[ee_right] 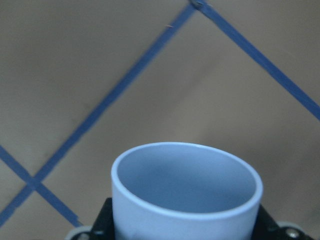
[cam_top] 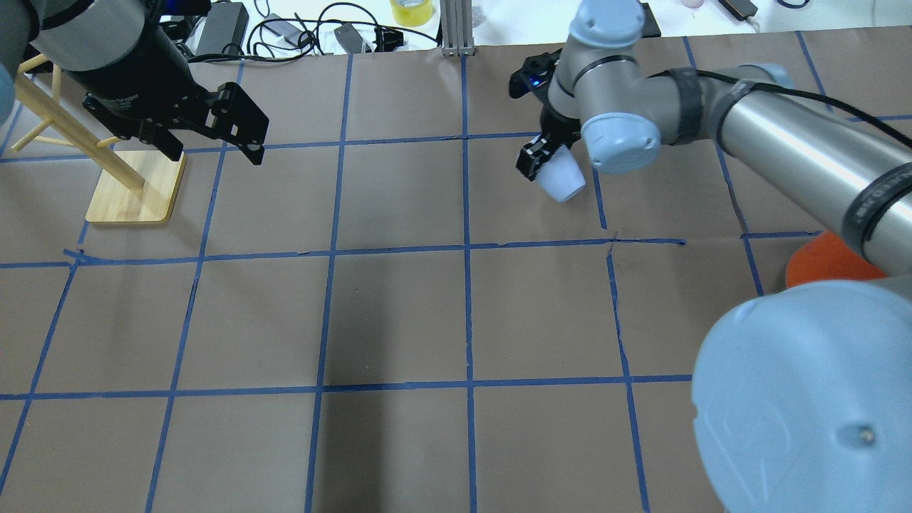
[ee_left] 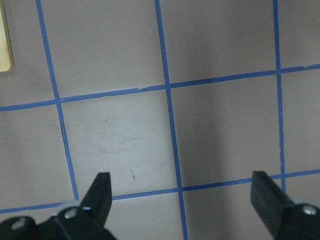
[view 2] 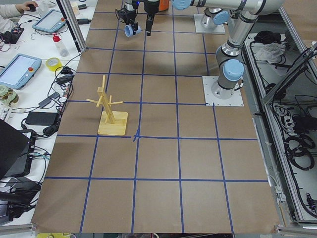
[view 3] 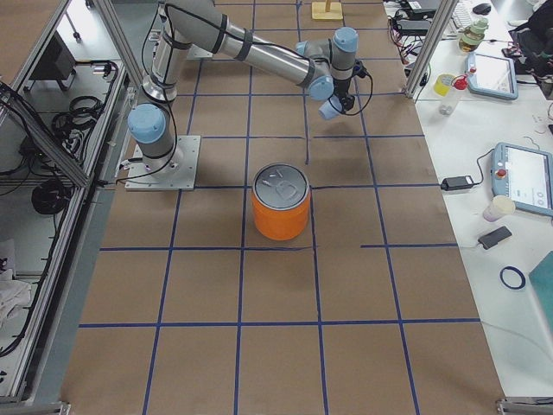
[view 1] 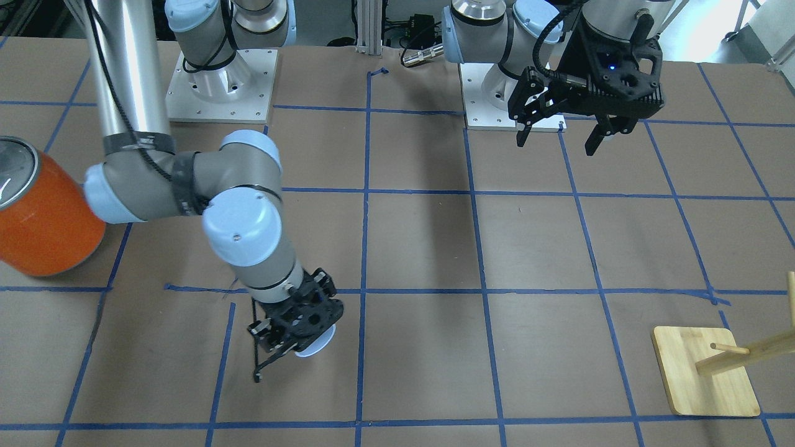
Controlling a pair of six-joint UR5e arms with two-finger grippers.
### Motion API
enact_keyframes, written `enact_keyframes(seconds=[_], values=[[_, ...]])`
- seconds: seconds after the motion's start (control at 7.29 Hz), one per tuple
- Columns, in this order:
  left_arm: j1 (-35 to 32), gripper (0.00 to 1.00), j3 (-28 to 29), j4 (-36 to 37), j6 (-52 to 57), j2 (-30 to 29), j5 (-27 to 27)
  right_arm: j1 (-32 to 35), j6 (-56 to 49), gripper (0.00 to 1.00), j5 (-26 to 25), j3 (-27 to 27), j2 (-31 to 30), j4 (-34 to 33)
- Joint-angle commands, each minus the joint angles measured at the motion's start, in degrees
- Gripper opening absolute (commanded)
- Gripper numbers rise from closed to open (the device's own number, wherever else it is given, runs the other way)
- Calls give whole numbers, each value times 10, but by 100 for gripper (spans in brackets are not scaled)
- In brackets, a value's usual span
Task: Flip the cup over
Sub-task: 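Carry the white cup with the right gripper toward the table center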
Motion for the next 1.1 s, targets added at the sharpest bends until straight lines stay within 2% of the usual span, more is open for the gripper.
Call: enact_keyframes(seconds=[0.0, 0.14, 0.41, 0.55, 0.69, 0.96], values=[[0, 100, 0, 0, 0, 0, 0, 86, -32, 64, -3, -1, 5, -19], [0, 100, 0, 0, 0, 0, 0, 104, -71, 64, -21, 4, 10, -27], [0, 100, 0, 0, 0, 0, 0, 109, -234, 64, -25, 6, 13, -30], [0, 100, 0, 0, 0, 0, -1, 119, -273, 64, -30, 0, 26, -36], [0, 100, 0, 0, 0, 0, -1, 140, -297, 64, -62, -1, 32, -37], [0, 100, 0, 0, 0, 0, -1, 144, -362, 63, -69, 0, 41, -44]])
